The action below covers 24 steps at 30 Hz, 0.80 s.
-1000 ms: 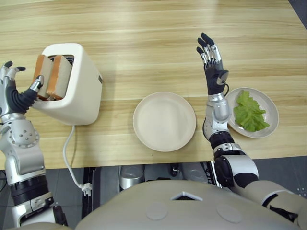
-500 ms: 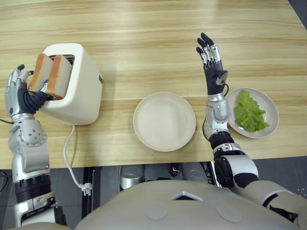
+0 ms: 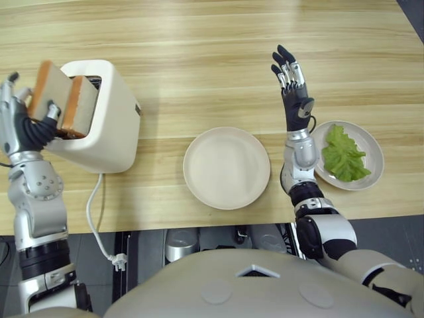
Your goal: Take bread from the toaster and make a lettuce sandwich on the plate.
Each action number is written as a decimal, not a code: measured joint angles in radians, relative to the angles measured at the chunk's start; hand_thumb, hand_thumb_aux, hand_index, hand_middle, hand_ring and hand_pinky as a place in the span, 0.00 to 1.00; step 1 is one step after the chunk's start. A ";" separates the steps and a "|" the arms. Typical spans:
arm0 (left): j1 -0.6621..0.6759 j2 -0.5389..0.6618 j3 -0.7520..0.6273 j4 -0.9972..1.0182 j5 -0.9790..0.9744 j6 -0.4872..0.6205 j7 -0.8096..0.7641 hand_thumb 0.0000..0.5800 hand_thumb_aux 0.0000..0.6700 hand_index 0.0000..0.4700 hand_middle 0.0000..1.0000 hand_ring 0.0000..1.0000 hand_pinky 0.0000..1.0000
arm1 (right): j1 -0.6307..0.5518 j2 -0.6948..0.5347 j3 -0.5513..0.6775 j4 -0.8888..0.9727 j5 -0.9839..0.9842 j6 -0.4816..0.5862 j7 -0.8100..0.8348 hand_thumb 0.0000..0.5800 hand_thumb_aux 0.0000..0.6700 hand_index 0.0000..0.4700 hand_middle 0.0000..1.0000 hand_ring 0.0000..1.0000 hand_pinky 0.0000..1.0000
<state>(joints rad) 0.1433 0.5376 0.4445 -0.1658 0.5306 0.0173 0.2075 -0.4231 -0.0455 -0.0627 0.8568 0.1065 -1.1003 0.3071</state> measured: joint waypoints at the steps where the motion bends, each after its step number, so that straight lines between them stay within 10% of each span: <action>1: -0.005 0.001 0.008 -0.020 0.006 -0.002 0.012 1.00 1.00 0.98 0.23 0.23 0.23 | 0.000 0.000 0.000 0.001 0.000 0.000 0.000 0.00 0.00 0.00 0.00 0.00 0.00; 2: -0.015 0.001 0.019 -0.047 0.010 -0.004 0.026 1.00 1.00 0.98 0.99 0.99 0.99 | 0.000 0.000 0.000 0.001 -0.001 0.000 -0.001 0.00 0.00 0.00 0.00 0.00 0.00; 12: -0.180 0.058 0.047 -0.368 -0.027 -0.067 -0.016 1.00 1.00 0.98 1.00 1.00 1.00 | -0.006 -0.026 -0.007 -0.005 -0.031 -0.027 -0.040 0.00 0.00 0.00 0.00 0.00 0.00; 24: -0.140 -0.130 -0.607 -0.239 -0.501 -0.056 -0.578 1.00 1.00 0.98 1.00 1.00 1.00 | 0.112 -0.458 -0.237 -0.119 -0.585 -0.082 -0.473 0.00 0.00 0.00 0.00 0.00 0.00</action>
<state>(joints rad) 0.0032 0.4077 -0.1620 -0.4047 0.0297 -0.0385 -0.3704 -0.3106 -0.5035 -0.3002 0.7383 -0.4788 -1.1819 -0.1662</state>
